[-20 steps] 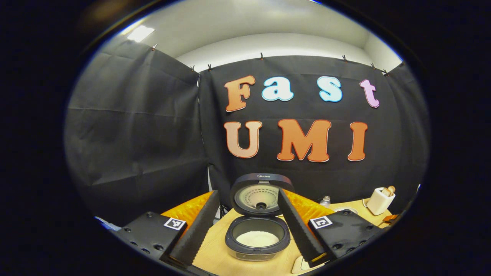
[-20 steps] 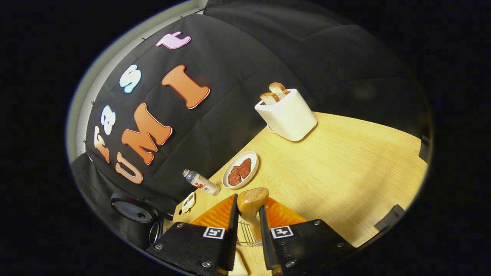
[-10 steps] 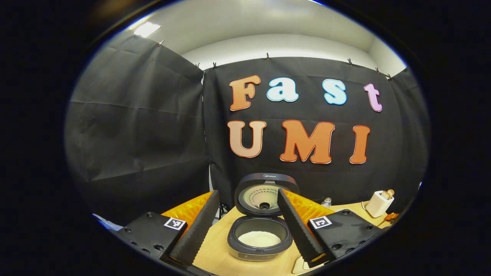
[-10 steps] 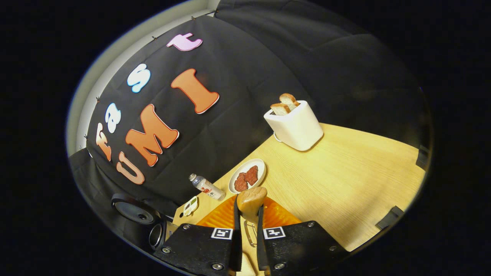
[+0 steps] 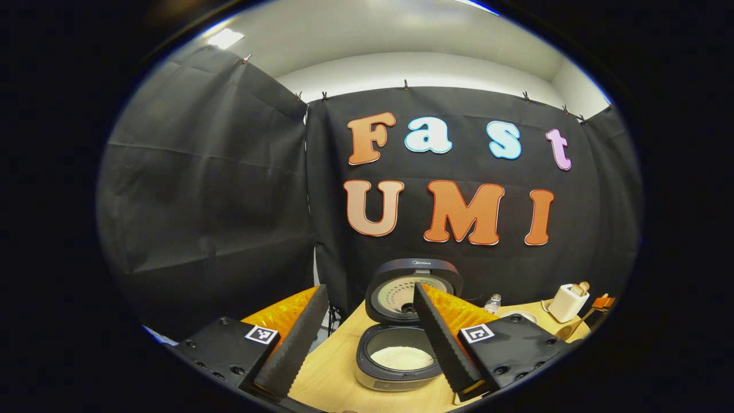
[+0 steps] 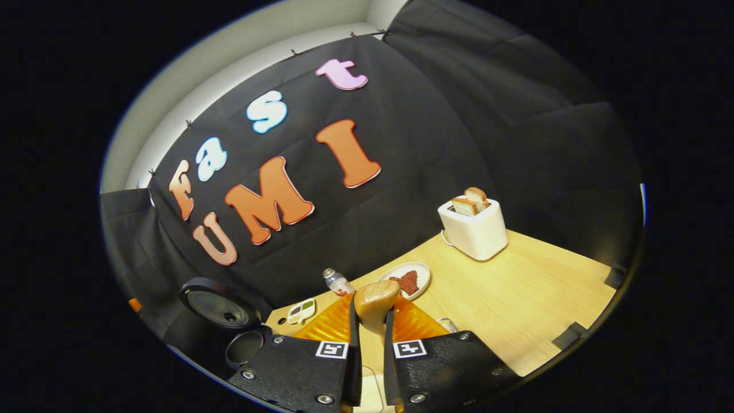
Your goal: Close the left gripper, press the button to open the rice cooker; take a wooden spoon from the chopstick holder with the right hand, scoop a spoonful of rice and pour it into the rice cooker, then put the wooden spoon back into the chopstick holder.
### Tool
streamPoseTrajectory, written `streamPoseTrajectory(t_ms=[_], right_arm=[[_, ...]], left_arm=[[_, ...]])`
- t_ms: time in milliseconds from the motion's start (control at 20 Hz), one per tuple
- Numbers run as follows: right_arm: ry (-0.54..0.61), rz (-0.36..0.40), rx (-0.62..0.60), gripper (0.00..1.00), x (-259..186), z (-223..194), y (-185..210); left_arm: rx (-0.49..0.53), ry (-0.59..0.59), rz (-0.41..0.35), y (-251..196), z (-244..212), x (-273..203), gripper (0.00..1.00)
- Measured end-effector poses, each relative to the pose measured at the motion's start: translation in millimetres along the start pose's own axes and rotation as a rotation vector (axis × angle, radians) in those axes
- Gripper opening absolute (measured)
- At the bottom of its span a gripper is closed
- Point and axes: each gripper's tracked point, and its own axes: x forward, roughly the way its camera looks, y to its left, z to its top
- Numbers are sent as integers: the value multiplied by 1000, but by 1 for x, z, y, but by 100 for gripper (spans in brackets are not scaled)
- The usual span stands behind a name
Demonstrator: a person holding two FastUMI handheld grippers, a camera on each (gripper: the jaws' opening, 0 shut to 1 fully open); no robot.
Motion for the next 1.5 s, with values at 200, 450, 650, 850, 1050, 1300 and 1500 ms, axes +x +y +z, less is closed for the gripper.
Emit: streamPoseTrajectory(t_ms=[200,450,650,850,1050,1300,1500], right_arm=[[11,69,-67,14,-15,-22,53],[20,134,-259,14,-23,-66,100],[53,115,-457,14,-16,-111,105],[101,83,-591,14,-6,-148,96],[80,32,-652,14,1,-157,84],[157,-8,-603,14,1,-181,65],[178,-27,-508,14,-7,-187,60]], left_arm=[[-21,15,-24,22,-7,5,99],[8,22,-41,47,-11,11,97],[24,24,-50,65,-12,13,100],[51,27,-48,82,-17,11,100],[80,49,-30,97,-23,16,99],[60,63,-40,99,-29,22,100],[68,71,-48,97,-33,28,99]])
